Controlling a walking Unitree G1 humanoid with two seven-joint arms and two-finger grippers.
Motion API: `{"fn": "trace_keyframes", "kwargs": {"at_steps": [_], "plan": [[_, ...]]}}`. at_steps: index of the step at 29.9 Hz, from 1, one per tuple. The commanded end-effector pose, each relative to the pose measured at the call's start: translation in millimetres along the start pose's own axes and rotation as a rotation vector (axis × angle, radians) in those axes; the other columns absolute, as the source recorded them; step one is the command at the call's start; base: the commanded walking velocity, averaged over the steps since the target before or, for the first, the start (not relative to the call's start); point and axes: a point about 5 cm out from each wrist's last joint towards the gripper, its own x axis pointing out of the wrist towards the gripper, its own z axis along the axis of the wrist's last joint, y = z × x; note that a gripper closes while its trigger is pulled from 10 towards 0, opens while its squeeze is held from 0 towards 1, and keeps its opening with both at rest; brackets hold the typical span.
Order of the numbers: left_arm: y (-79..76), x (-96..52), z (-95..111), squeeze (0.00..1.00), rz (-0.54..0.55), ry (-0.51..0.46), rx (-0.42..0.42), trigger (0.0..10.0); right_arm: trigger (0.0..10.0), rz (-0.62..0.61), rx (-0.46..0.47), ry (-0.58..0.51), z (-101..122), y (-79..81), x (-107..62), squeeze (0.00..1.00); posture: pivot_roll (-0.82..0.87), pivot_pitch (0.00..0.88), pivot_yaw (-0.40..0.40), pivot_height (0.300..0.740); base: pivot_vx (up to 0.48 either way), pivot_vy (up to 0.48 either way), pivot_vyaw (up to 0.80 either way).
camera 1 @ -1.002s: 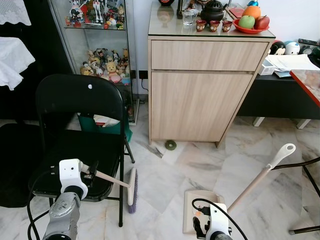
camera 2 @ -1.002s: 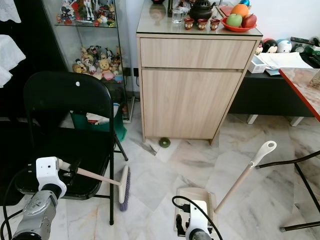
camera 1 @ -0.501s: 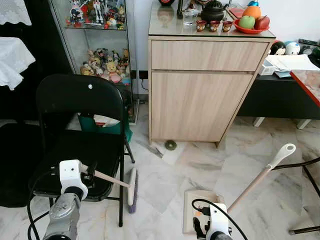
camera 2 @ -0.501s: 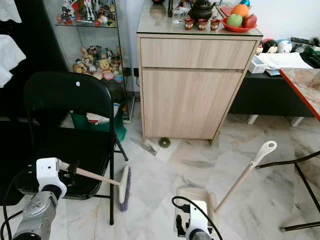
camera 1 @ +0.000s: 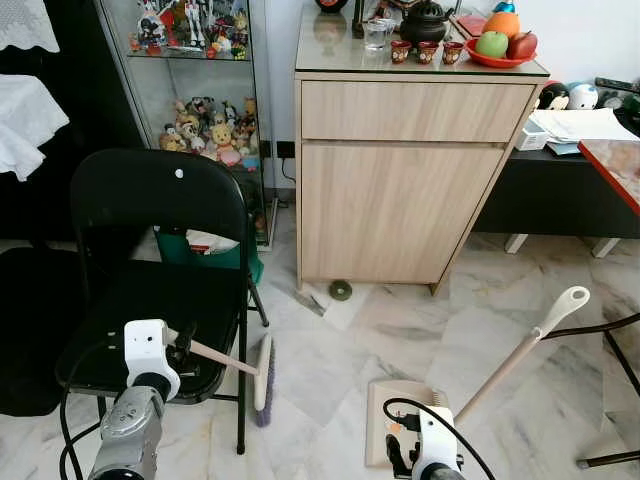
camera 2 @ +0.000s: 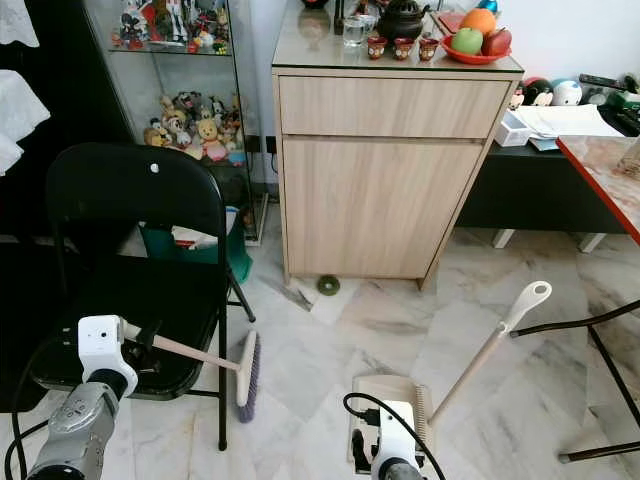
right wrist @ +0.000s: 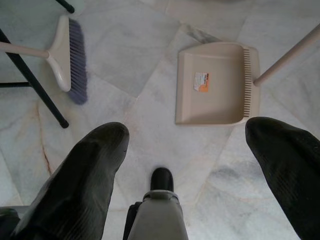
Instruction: Sweep floor
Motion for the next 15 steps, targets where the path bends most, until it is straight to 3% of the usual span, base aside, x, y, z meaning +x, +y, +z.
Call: {"fn": "trace_keyframes", "kwargs": {"at_steps": [1, 6, 7, 8, 9, 15], "plan": [[2.2, -0.9, -2.5, 0.0, 0.015, 0.016, 0.004, 0.0, 10.0, -0.013, 0.009, -0.016, 3.8, -2.9, 0.5, 0.0, -0.02, 0.037, -0.06, 0.74, 0.0, 0.0, 0.0], [-1.1, -1.1, -3.5, 0.0, 0.002, 0.017, 0.009, 0.1, 10.0, -0.028, -0.02, -0.097, 27.4, -3.7, 4.2, 0.0, -0.02, 0.037, -0.061, 0.74, 0.0, 0.0, 0.0], [-2.1, -1.0, -3.5, 0.0, -0.001, 0.016, 0.012, 4.5, 10.0, -0.034, -0.036, -0.12, 33.8, -3.9, 4.8, 0.0, -0.03, 0.038, -0.063, 0.74, 0.0, 0.0, 0.0], [-2.7, -0.9, -3.5, 0.0, -0.004, 0.015, 0.013, 4.5, 10.0, -0.038, -0.048, -0.136, 38.0, -4.1, 5.2, 0.0, -0.03, 0.038, -0.063, 0.74, 0.0, 0.0, 0.0], [-4.1, -0.6, -3.5, 0.0, -0.009, 0.014, 0.017, 10.0, 10.0, -0.041, -0.056, -0.185, 51.5, -4.1, 6.1, 0.0, -0.03, 0.038, -0.064, 0.74, 0.0, 0.0, 0.0], [-5.3, -0.5, -3.7, 0.0, -0.014, 0.015, 0.03, 10.0, 10.0, -0.062, -0.049, -0.328, 88.5, -8.1, 5.5, 0.0, -0.05, 0.041, -0.069, 0.74, 0.0, 0.0, 0.0]]}}
